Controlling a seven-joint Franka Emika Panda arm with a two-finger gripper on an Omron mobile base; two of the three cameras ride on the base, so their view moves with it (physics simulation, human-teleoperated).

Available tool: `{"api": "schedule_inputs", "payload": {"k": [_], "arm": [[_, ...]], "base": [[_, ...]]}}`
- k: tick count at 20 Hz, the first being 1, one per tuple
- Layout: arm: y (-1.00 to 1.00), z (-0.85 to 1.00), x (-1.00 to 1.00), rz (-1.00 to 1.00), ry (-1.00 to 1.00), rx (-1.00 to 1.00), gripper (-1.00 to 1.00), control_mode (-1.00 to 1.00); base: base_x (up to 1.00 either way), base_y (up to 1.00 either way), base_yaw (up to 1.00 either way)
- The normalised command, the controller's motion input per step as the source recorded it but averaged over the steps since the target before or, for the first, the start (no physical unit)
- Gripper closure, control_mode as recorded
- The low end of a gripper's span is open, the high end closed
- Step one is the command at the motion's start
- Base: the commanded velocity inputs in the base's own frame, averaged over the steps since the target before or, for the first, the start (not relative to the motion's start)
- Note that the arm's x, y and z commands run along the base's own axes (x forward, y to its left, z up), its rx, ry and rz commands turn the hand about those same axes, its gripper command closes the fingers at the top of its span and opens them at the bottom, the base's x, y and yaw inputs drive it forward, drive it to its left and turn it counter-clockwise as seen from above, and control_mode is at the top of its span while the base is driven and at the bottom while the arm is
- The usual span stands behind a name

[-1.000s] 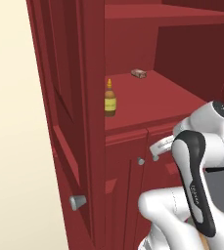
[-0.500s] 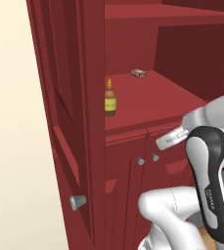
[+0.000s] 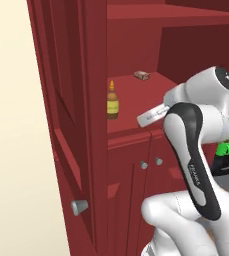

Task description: Pick the cinnamon and honey bottle from the cabinet and place them next to the mug.

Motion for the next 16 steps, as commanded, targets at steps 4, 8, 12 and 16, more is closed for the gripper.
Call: {"api": "schedule_inputs", "payload": {"k": [4,8,12,16], "arm": [[0.39,0.29,0.35,0.04,0.05,0.00,-1.00,-1.00],[0.25,0.00,0.28,0.02,0.06,0.00,-1.00,-1.00],[0.09,0.00,0.26,0.00,0.19,0.00,-1.00,-1.00],[0.00,-0.04,0.26,0.01,0.12,0.01,-1.00,-1.00]], "base": [[0.00,0.00,0.00],[0.00,0.00,0.00],[0.00,0.00,0.00],[0.00,0.00,0.00]]}}
